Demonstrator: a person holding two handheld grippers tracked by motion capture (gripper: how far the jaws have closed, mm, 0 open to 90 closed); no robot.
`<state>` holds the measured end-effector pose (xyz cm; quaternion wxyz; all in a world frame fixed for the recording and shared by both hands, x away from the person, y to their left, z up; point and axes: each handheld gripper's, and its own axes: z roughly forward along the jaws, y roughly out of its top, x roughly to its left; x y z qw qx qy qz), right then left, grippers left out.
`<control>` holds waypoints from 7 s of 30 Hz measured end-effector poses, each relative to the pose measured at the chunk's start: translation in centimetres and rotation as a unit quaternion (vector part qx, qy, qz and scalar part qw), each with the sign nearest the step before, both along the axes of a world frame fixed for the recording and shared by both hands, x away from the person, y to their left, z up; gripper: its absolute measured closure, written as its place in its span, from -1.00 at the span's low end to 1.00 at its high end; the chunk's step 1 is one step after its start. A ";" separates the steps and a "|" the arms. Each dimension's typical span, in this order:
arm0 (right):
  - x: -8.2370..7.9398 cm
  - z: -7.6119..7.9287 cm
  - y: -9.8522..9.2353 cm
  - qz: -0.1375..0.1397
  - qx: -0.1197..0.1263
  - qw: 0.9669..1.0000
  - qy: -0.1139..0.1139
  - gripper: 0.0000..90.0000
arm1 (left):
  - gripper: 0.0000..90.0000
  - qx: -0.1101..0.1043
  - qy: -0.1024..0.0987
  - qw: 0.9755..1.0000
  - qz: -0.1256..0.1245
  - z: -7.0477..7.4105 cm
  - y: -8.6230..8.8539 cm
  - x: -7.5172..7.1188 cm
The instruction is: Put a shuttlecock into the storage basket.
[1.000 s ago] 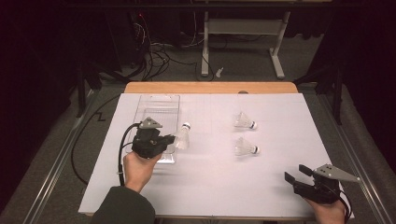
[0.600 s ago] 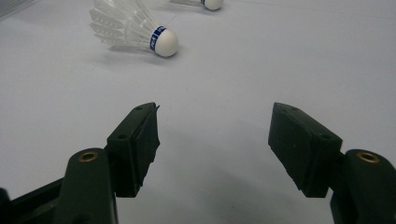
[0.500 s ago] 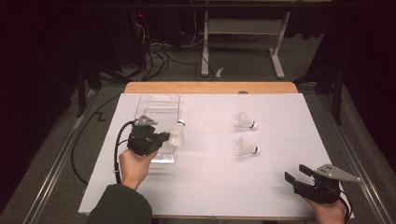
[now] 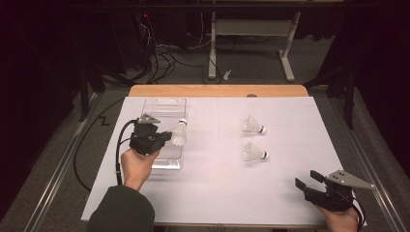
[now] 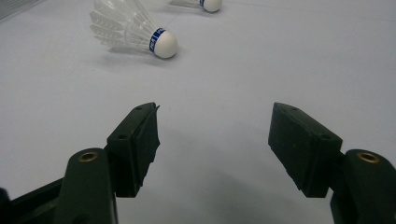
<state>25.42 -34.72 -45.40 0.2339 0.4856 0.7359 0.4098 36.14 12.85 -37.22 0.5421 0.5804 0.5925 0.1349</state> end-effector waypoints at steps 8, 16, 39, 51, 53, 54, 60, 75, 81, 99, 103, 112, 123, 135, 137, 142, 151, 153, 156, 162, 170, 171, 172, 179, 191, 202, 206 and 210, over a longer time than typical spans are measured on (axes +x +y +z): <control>0.0 0.0 0.0 0.000 -0.001 1.000 0.000 -0.25 | 1.00 0.009 -0.002 1.000 0.008 0.0 0.1 0.9; 0.0 0.0 0.0 0.001 -0.001 1.000 -0.001 -0.25 | 1.00 0.018 0.000 1.000 0.014 -0.1 -0.1 2.0; 0.2 -0.1 0.2 0.004 -0.002 1.000 0.003 -0.25 | 1.00 0.054 0.005 0.998 0.040 -0.8 -0.4 5.6; 0.2 -0.1 0.2 0.004 -0.002 1.000 0.003 -0.25 | 0.99 0.053 0.012 0.997 0.057 -1.6 -0.6 7.1; 0.2 -0.1 0.2 0.004 -0.002 1.000 0.003 -0.25 | 0.99 0.054 0.014 0.997 0.058 -1.7 -0.5 7.4; 0.2 -0.1 0.2 0.003 -0.001 1.000 0.003 -0.25 | 0.99 0.054 0.016 0.997 0.059 -1.8 -0.5 7.5; 0.2 -0.1 0.2 0.004 -0.001 1.000 0.003 -0.25 | 0.99 0.043 0.035 0.996 0.073 -2.5 -0.1 8.6; 0.2 -0.1 0.2 0.005 -0.002 1.000 0.002 -0.25 | 0.99 0.077 0.050 0.991 0.097 -4.2 -0.1 10.0; 0.2 -0.1 0.1 0.004 -0.001 1.000 0.003 -0.25 | 0.98 0.078 0.049 0.991 0.097 -4.5 -0.2 10.2; 0.1 -0.1 0.1 0.003 -0.001 1.000 0.002 -0.25 | 0.13 0.062 0.035 0.995 0.075 -3.7 -0.5 8.8; 0.2 -0.1 0.1 0.003 -0.002 1.000 0.002 -0.25 | 0.07 0.060 0.030 0.995 0.070 -3.4 -0.7 8.4; 0.2 -0.1 0.1 0.004 -0.002 1.000 0.002 -0.25 | 0.02 0.044 0.023 0.996 0.068 -3.1 -0.4 7.6; 0.2 -0.1 0.2 0.004 -0.003 1.000 0.003 -0.25 | -0.01 0.036 0.011 0.997 0.066 -2.7 0.0 6.5; 0.1 -0.1 0.1 0.002 0.000 1.000 0.002 -0.25 | -0.09 0.018 -0.012 0.998 0.067 -2.2 0.0 5.1; 0.1 -0.1 0.1 0.002 0.000 1.000 0.001 -0.25 | -0.11 0.019 -0.013 0.997 0.067 -2.3 0.0 4.8; 0.0 0.0 0.1 0.003 -0.001 1.000 0.001 -0.25 | -0.13 0.015 -0.025 0.997 0.066 -2.3 0.1 4.1; 0.1 0.0 0.2 0.004 -0.002 1.000 0.001 -0.25 | -0.12 0.013 -0.043 0.998 0.050 -2.2 -0.2 2.7; 0.1 -0.1 0.2 0.004 -0.003 1.000 0.001 -0.25 | -0.13 0.012 -0.046 0.998 0.048 -2.1 -0.3 2.5; 0.1 0.0 0.2 0.005 -0.002 1.000 0.001 -0.25 | -0.13 0.010 -0.051 0.998 0.043 -2.1 -0.5 2.1; 0.1 -0.1 0.2 0.005 -0.003 1.000 0.001 -0.25 | -0.15 0.006 -0.058 0.998 0.038 -2.0 -0.7 1.6; 0.1 -0.1 0.2 0.005 -0.003 1.000 0.002 -0.25 | -0.15 -0.002 -0.058 0.998 0.037 -2.0 -0.4 1.0; 0.1 -0.1 0.2 0.005 -0.003 1.000 0.002 -0.25 | -0.15 -0.002 -0.059 0.998 0.036 -2.0 -0.4 0.9; 0.1 -0.1 0.2 0.005 -0.003 1.000 0.001 -0.25 | -0.15 -0.004 -0.059 0.998 0.037 -2.0 -0.3 0.8; 0.1 -0.1 0.2 0.006 -0.003 1.000 0.003 -0.25 | -0.15 -0.007 -0.062 0.997 0.040 -2.2 0.2 0.1; 0.1 -0.1 0.3 0.007 -0.004 1.000 0.002 -0.25 | -0.15 -0.015 -0.068 0.997 0.040 -2.2 0.5 -1.0; 0.0 -0.1 0.2 0.006 -0.003 1.000 0.001 -0.25 | -0.16 -0.022 -0.071 0.997 0.034 -2.2 0.3 -1.7; 0.0 0.0 0.2 0.006 -0.003 1.000 0.001 -0.25 | -0.16 -0.025 -0.072 0.996 0.036 -2.3 0.5 -1.9; 0.0 0.0 0.2 0.006 -0.003 1.000 0.001 -0.25 | -0.16 -0.027 -0.074 0.996 0.038 -2.4 0.6 -2.2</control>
